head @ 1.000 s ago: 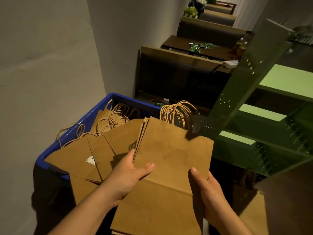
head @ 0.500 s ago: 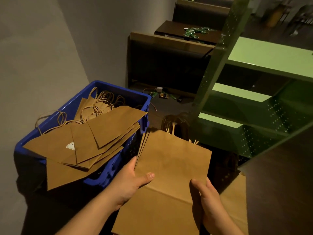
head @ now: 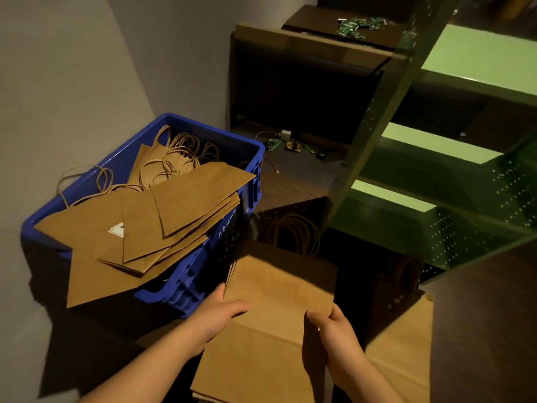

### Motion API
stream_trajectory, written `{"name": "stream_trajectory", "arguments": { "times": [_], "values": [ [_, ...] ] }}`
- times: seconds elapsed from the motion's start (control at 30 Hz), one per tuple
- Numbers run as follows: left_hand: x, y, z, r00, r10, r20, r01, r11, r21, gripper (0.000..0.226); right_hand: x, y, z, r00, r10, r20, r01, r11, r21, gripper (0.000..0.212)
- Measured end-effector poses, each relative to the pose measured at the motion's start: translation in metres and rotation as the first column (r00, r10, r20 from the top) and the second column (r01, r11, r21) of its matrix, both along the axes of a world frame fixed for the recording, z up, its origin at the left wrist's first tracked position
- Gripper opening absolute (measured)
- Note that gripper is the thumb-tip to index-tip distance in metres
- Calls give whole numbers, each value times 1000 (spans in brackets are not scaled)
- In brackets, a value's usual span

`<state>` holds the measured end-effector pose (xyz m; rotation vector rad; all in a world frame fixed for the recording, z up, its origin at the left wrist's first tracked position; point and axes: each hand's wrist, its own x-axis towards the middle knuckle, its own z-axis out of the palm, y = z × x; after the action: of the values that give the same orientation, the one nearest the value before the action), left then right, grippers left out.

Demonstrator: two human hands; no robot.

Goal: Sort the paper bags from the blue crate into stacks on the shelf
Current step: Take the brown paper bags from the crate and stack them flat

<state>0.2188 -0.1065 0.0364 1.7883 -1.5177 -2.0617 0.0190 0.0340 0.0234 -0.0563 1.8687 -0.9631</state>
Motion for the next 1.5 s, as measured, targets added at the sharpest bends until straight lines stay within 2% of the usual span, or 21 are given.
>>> {"name": "stream_trajectory", "arguments": {
  "times": [0.03, 0.13, 0.17, 0.3, 0.4, 0.47, 0.57, 0.6, 0.7, 0.8, 0.87, 0.93, 1.03, 1.07, 1.2, 1.33, 1.5],
  "values": [
    [3, -4, -15, 1000, 22, -2, -22, 1000, 17, 79, -1, -5, -3, 1000, -2, 0, 2, 1000, -7, 17],
    [10, -10, -42, 990, 109, 90, -116, 991, 72, 106, -4, -21, -11, 1000, -4, 3, 4, 1000, -19, 20],
    [10, -8, -38, 989, 104, 102, -115, 988, 103, 103, -4, -26, -13, 1000, -5, 4, 5, 1000, -2, 23],
    [13, 2, -28, 986, 19, 165, -59, 969, 239, 56, -7, -42, -26, 999, -6, 33, 5, 1000, 29, 26],
    [25, -1, -36, 968, 49, 246, -117, 956, 269, 75, -7, -50, -36, 999, 4, 35, -6, 999, 49, 24],
    [29, -3, -42, 970, 120, 210, -180, 939, 294, 77, -5, -54, -41, 999, -37, 20, 36, 998, 59, 22],
    [35, -4, -58, 951, 209, 226, -256, 946, 200, 103, 1, -59, -52, 997, -71, 16, 70, 996, 64, 21],
    [35, -4, -61, 951, 223, 216, -263, 948, 178, 104, 3, -60, -57, 998, -69, 5, 69, 995, 66, 21],
    [37, -2, -71, 958, 164, 236, -177, 983, 37, 92, 7, -61, -61, 998, -28, -65, 34, 994, 99, 17],
    [38, 2, -72, 934, -4, 358, 78, 978, -193, 80, 8, -55, -62, 983, 74, -168, -45, 984, 171, 20],
    [39, 7, -72, 902, -85, 424, 218, 936, -275, 95, 8, -49, -59, 976, 97, -197, -58, 979, 196, 26],
    [42, 11, -71, 869, -164, 467, 330, 895, -300, 111, 10, -46, -56, 976, 94, -199, -53, 977, 206, 29],
    [52, 11, -71, 822, -272, 501, 454, 843, -288, 127, 18, -43, -52, 971, 120, -208, -64, 964, 259, 23],
    [55, 10, -72, 810, -298, 506, 483, 828, -286, 130, 22, -41, -54, 967, 138, -216, -78, 961, 266, 24],
    [55, 7, -72, 787, -319, 528, 530, 786, -316, 123, 30, -33, -55, 970, 146, -195, -97, 966, 240, 57],
    [55, 8, -71, 767, -309, 563, 553, 762, -336, 110, 30, -33, -51, 971, 154, -183, -109, 966, 234, 64],
    [58, 9, -66, 759, -321, 567, 581, 727, -366, 117, 27, -31, -50, 946, 190, -263, -108, 950, 294, 71]
  ]
}}
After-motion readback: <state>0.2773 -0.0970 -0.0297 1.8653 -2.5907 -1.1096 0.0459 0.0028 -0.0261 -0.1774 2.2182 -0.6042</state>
